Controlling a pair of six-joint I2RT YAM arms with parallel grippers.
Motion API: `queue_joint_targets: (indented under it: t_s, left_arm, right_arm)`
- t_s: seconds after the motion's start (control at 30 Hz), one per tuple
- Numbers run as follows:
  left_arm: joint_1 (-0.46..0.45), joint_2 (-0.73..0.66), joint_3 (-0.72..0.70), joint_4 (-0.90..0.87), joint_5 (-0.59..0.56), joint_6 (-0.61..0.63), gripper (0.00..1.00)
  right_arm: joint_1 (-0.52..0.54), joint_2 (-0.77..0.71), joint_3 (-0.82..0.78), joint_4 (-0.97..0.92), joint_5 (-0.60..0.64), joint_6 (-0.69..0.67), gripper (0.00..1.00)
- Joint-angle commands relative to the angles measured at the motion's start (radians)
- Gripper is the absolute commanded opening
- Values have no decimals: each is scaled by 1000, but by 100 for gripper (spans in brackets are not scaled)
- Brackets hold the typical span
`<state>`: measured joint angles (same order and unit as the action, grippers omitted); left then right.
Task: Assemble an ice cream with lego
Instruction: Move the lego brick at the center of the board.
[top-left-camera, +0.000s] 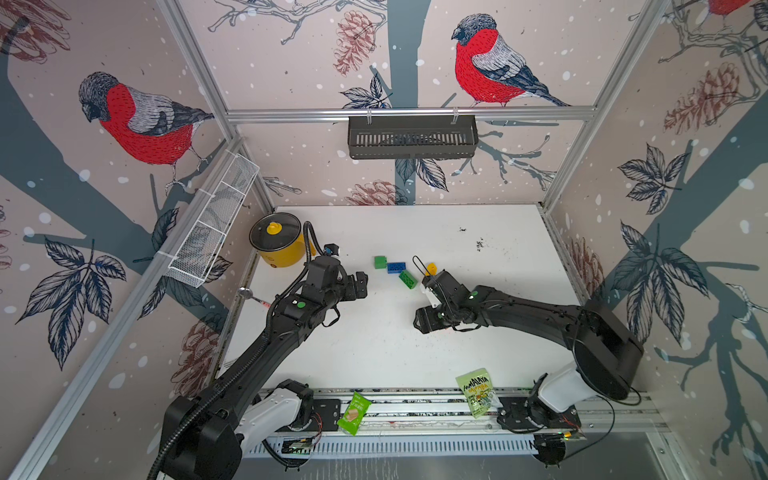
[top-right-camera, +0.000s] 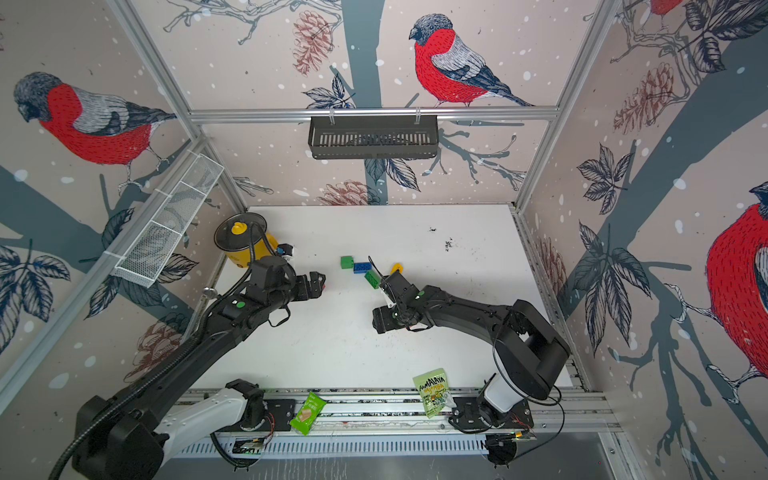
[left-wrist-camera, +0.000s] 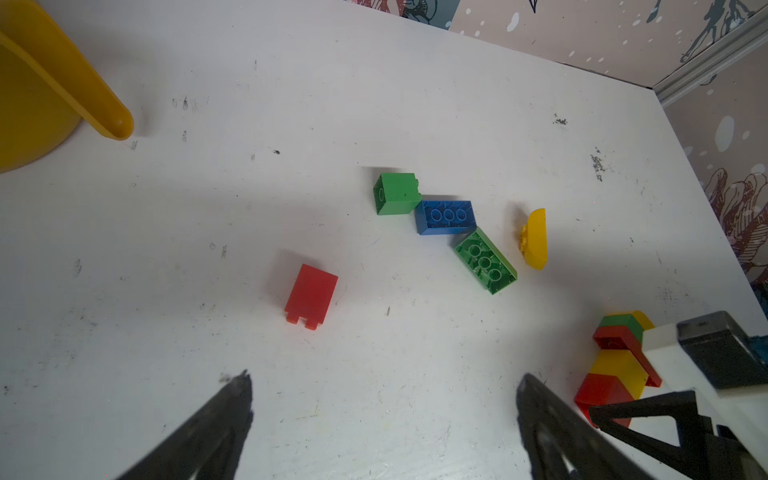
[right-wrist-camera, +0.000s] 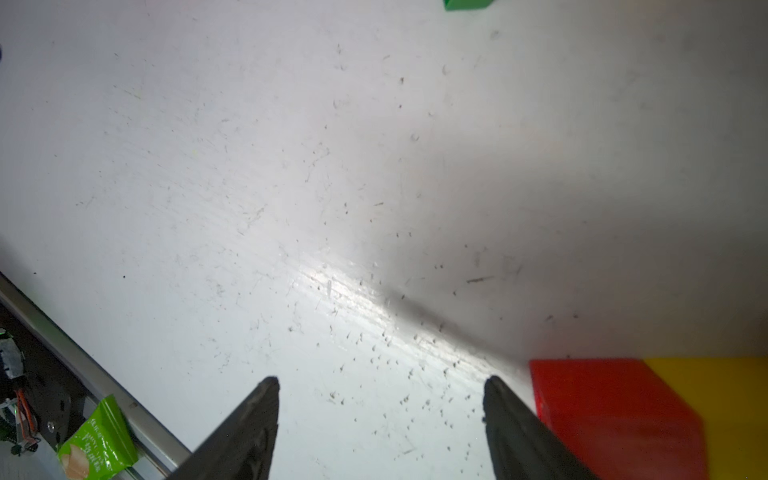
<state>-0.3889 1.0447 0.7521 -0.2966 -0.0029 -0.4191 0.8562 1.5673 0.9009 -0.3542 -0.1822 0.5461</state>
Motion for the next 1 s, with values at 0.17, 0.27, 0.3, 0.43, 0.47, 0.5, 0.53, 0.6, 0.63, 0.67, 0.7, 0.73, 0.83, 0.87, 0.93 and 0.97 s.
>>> queue_joint_targets:
  t_s: [0.17,0.27,0.3,0.43,0.47,0.5,0.53,0.6,0.63,0.67,0.7,0.73,0.83,0.87,0.93,0.97]
  left_arm:
    - [4,10,0,50,-12,-8,98]
    - [4,9,-2,55,-19,-8,98]
    - [4,10,-1,55,-18,-8,98]
    - [3,16,1,54,-7,-11,98]
    - [3,18,1,55,-8,-13,98]
    - [4,19,0,56,-12,-14,98]
    - [4,20,-2,58,-18,-15,98]
    - [3,22,-5,60,-22,-20,98]
    - [4,22,-5,63,-30,-24,98]
    - [3,20,-9,67,-39,-28,98]
    - [4,21,-11,71,-48,-29,98]
    - [3,21,-12,73,-62,-31,98]
    - [4,23,-19,98,-128,-37,98]
    - [8,28,-19,104,-156,-38,98]
    - [32,37,-9,115,-184,-47,98]
    - [62,41,-5,122,-181,-57,98]
  right_arm:
    - [-13,13,-16,-63,50,5,77]
    - [-49,-3,-38,-46,55,5,77]
    - [-57,-8,-44,-44,57,4,77]
    - [-101,-43,-69,-37,67,5,77]
    - [-118,-55,-80,-35,70,3,77]
    - [-136,-65,-89,-37,70,-2,77]
    - [-159,-77,-103,-38,72,-8,77]
    - [-209,-104,-130,-40,76,-21,77]
    - [-236,-122,-143,-44,77,-27,78]
    - [-259,-142,-151,-47,81,-35,78]
    - [-279,-157,-158,-53,87,-39,78]
    - [-302,-177,-165,-55,86,-47,78]
    - [-327,-230,-152,-67,77,-78,78]
    - [-322,-250,-134,-63,70,-92,78]
    - [-289,-276,-91,-34,75,-120,78]
    - [-257,-275,-63,-2,93,-149,79]
